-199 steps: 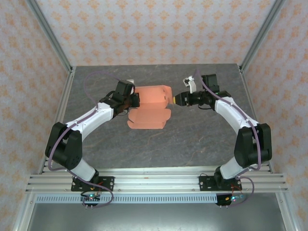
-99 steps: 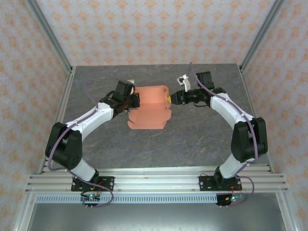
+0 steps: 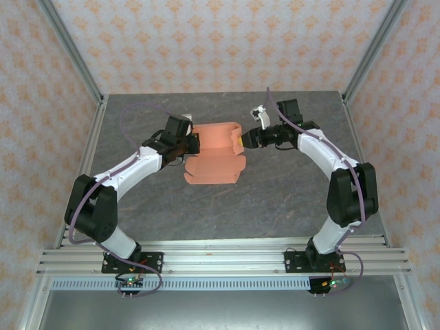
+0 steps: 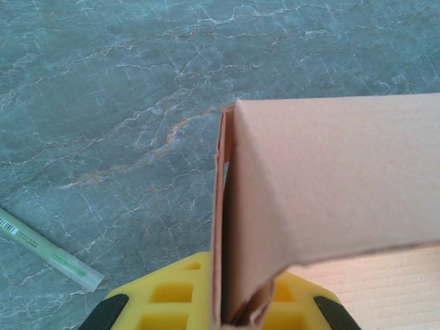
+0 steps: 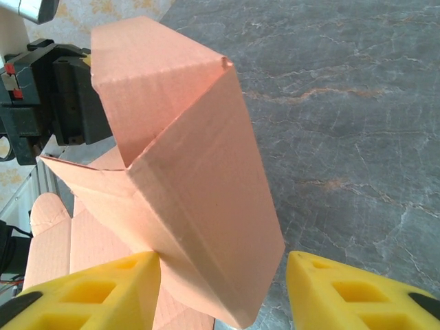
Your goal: Fold the paper box
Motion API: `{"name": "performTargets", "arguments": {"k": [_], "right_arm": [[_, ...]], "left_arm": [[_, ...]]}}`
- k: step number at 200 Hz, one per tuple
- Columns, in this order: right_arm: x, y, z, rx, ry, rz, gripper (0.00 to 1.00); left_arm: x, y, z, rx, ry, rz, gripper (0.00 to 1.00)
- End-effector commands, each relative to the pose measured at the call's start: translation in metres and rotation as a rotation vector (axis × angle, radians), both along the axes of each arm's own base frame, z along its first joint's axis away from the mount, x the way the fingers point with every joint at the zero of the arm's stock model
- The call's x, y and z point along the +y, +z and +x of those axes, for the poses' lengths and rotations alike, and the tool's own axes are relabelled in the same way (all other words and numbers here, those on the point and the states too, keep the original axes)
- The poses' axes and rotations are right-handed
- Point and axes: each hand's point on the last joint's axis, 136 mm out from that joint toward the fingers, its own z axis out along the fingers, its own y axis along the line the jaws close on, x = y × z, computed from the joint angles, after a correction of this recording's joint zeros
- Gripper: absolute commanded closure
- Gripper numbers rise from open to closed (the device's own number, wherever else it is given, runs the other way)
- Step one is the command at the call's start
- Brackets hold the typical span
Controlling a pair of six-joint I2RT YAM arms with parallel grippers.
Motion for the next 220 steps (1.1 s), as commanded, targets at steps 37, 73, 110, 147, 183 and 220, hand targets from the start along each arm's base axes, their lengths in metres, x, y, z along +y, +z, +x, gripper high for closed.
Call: {"name": "performTargets", "arguments": {"k": [37, 73, 110, 147, 183, 220], "right_arm": [[0.018, 0.009, 0.01, -0.083, 0.014, -0.039, 0.48], [0.019, 0.01, 0.022, -0.132, -0.074, -0.127, 0.52], [0.012, 0.006, 0.028, -0.183, -0.2, -0.239, 0.55], [0.004, 0.007, 0.036, -0.253, -0.365, -0.385, 0.58], [0.002, 0.008, 0.038, -0.283, -0.465, -0.451, 0.73], [-0.005, 0.011, 0.039, -0.297, -0.598, -0.54, 0.86]], "left_arm": [[-0.003, 0.025, -0.002, -0.044, -0.033, -0.02, 1.0], [-0.003, 0.025, -0.002, -0.041, -0.032, -0.021, 1.0], [-0.003, 0.024, -0.002, -0.037, -0.029, -0.018, 1.0], [-0.004, 0.022, -0.002, -0.029, -0.026, -0.019, 1.0], [-0.004, 0.021, -0.001, -0.027, -0.02, -0.019, 1.0], [-0.003, 0.021, -0.001, -0.026, -0.013, -0.021, 1.0]]}}
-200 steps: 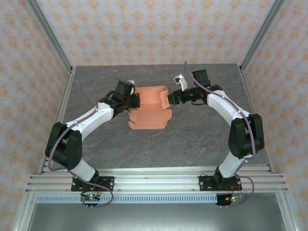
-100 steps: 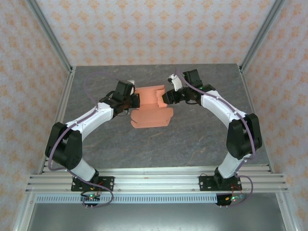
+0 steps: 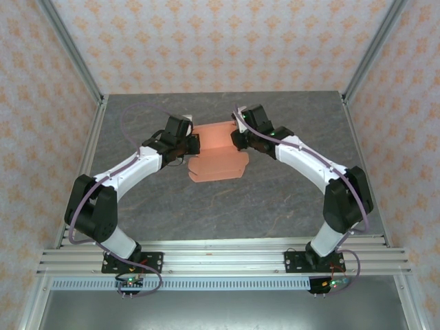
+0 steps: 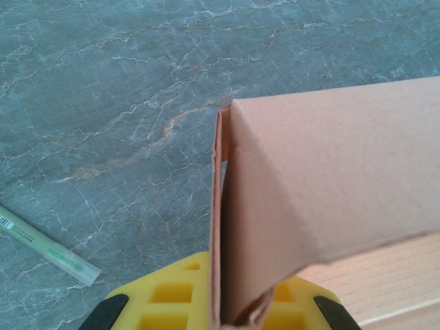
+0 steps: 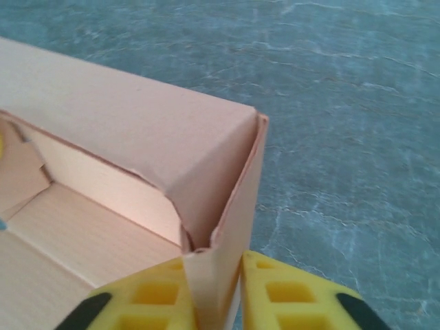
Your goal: Fold the paper box
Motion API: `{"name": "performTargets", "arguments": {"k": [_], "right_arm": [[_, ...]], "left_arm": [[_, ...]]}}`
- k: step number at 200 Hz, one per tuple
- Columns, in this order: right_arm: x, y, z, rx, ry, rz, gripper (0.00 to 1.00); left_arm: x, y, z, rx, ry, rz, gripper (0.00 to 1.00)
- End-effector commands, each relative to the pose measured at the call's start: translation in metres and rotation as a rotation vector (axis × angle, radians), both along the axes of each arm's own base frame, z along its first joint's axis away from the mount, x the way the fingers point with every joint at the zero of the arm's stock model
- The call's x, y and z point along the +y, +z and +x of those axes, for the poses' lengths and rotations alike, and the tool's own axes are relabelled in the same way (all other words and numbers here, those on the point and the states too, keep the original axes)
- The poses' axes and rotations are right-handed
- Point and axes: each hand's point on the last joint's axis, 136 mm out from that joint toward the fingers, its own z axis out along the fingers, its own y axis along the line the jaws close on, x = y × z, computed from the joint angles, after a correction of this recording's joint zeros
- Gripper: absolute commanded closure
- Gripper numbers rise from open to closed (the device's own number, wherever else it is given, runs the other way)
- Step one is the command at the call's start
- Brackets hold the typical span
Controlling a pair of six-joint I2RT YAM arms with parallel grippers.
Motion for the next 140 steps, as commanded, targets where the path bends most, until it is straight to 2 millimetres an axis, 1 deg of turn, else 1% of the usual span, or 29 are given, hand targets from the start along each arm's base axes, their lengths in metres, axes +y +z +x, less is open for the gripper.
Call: {"name": "performTargets", "arguments": {"k": [1, 41, 65, 97, 140], "right_arm": [[-0.021, 0.02, 0.013, -0.089, -0.183, -0.066, 0.86], [-0.029, 0.023, 0.008, -0.142, -0.325, -0.211, 0.91], [-0.028, 0.024, 0.005, -0.167, -0.37, -0.279, 0.93], [-0.029, 0.031, 0.001, -0.206, -0.42, -0.342, 0.93], [-0.04, 0.029, 0.002, -0.225, -0.474, -0.406, 0.93]], "left_arm": [[-0.001, 0.023, 0.001, -0.041, -0.002, -0.016, 1.0], [-0.002, 0.021, 0.001, -0.035, 0.004, -0.023, 1.0], [-0.001, 0.021, 0.001, -0.034, 0.01, -0.024, 1.0], [0.002, 0.02, 0.0, -0.033, 0.024, -0.018, 1.0], [0.003, 0.02, 0.0, -0.034, 0.037, -0.017, 1.0]]}}
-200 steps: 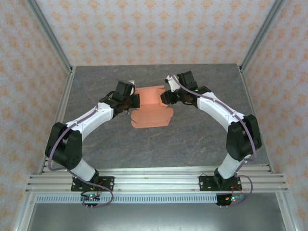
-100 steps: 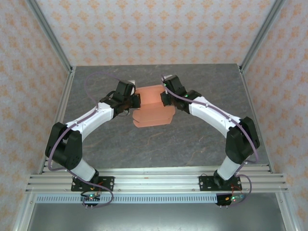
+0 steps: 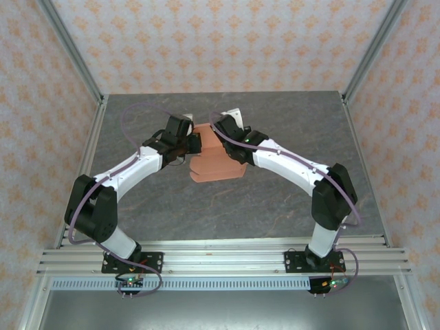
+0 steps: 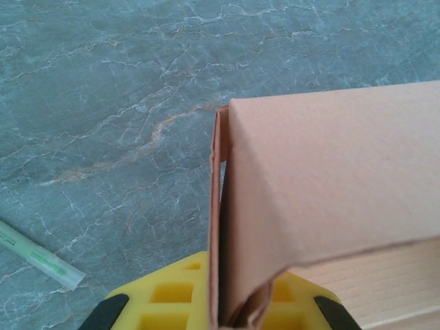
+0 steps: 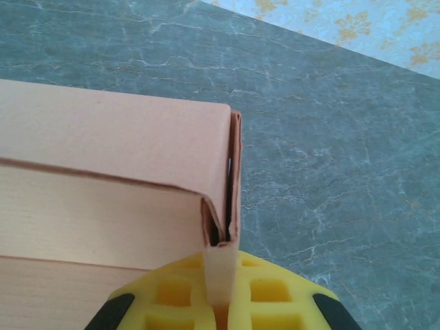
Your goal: Fold the paper box
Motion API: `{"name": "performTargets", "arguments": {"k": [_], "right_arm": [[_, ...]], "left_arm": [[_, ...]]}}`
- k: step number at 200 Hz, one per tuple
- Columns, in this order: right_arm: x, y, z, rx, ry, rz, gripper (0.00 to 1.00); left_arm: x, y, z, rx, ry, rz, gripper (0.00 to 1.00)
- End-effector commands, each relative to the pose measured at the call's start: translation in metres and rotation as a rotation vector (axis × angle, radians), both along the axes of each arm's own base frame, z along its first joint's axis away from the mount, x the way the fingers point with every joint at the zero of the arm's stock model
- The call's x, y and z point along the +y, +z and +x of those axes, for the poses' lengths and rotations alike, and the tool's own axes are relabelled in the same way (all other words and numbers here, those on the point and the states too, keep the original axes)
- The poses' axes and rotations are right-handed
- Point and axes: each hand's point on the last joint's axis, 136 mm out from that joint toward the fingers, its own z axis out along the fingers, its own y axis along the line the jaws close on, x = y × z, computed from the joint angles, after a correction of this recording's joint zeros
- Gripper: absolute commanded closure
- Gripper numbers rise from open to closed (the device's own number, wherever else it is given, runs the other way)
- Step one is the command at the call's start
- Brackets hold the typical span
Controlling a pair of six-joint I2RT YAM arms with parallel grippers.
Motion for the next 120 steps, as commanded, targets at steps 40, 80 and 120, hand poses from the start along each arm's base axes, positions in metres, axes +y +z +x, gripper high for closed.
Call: {"name": "performTargets", "arguments": {"k": [40, 80, 120], "right_arm": [[-0.019, 0.013, 0.003, -0.033, -0.058, -0.039, 0.87], [-0.004, 0.016, -0.002, 0.013, 0.031, 0.071, 0.72], [0.009, 0.017, -0.017, 0.066, 0.104, 0.167, 0.48]], "left_arm": [[0.006, 0.015, -0.002, -0.026, 0.021, 0.01, 1.0], [0.009, 0.015, -0.002, -0.026, 0.028, 0.024, 1.0], [0.012, 0.008, -0.001, -0.01, 0.038, 0.054, 1.0]]}}
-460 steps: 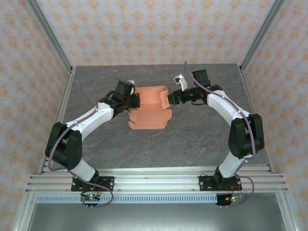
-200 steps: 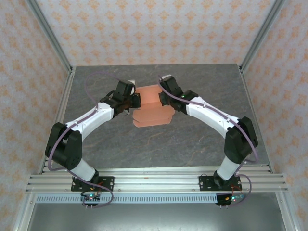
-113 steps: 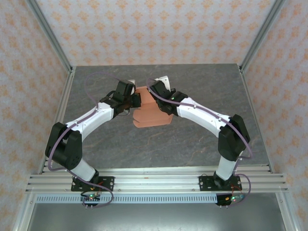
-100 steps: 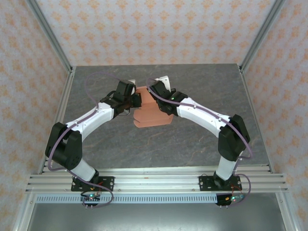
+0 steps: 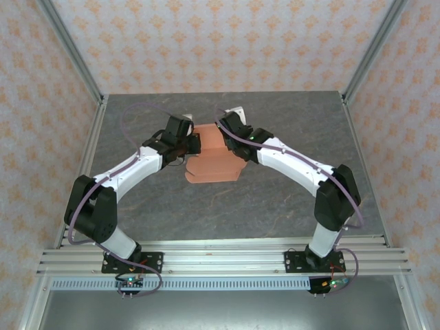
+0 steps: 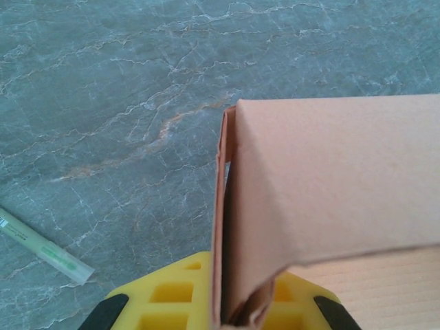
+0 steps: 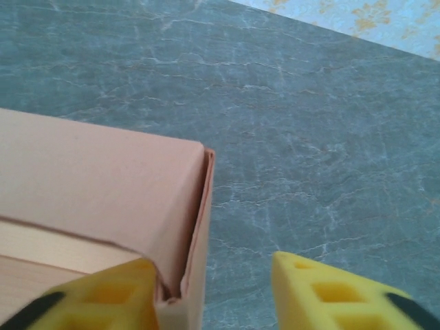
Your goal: Fold the paper box
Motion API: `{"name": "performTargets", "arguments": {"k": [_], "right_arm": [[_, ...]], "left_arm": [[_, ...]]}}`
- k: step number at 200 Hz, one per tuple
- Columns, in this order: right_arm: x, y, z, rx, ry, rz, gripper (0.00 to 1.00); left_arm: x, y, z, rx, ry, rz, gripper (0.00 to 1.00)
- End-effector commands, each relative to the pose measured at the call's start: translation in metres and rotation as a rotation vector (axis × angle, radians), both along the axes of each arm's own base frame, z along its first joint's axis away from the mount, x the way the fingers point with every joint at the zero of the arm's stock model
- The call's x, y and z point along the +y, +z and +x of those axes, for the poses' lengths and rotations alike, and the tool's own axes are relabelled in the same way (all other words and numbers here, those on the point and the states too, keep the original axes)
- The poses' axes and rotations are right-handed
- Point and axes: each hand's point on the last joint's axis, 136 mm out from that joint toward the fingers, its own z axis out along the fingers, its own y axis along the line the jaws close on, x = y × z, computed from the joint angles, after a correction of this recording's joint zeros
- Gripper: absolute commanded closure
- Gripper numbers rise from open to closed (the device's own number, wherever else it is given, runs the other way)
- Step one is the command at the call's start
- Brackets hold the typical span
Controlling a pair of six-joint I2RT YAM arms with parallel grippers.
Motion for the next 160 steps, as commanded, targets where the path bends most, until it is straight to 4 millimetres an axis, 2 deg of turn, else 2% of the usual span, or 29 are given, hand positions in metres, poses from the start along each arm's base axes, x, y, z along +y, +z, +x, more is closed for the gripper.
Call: {"name": "performTargets", "arguments": {"k": [1, 15, 30, 52, 68, 89, 107, 134, 160], "right_arm": [[0.006, 0.013, -0.014, 0.02, 0.055, 0.087, 0.48], [0.013, 0.012, -0.021, 0.047, 0.084, 0.134, 0.41], [0.025, 0.011, -0.029, 0.081, 0.13, 0.203, 0.3], [0.035, 0.021, -0.039, 0.094, 0.178, 0.296, 0.24], [0.033, 0.036, -0.046, 0.071, 0.193, 0.339, 0.23], [0.017, 0.054, -0.055, 0.041, 0.191, 0.375, 0.21], [-0.007, 0.06, -0.057, 0.032, 0.158, 0.397, 0.21], [-0.043, 0.051, -0.058, 0.027, 0.085, 0.399, 0.21], [-0.058, 0.033, -0.064, 0.052, 0.06, 0.372, 0.21]], "left_arm": [[0.009, 0.01, 0.002, -0.016, 0.028, 0.034, 1.0], [0.011, 0.007, 0.003, -0.009, 0.029, 0.051, 1.0], [0.012, 0.003, 0.004, 0.006, 0.027, 0.078, 1.0], [0.016, -0.006, 0.004, 0.036, 0.014, 0.123, 1.0], [0.017, -0.013, -0.001, 0.084, -0.03, 0.167, 1.0], [0.013, -0.025, -0.014, 0.178, -0.148, 0.213, 1.0], [0.005, -0.038, -0.032, 0.285, -0.262, 0.221, 1.0], [-0.002, -0.058, -0.06, 0.443, -0.402, 0.229, 1.0], [0.001, -0.069, -0.07, 0.552, -0.456, 0.273, 1.0]]}}
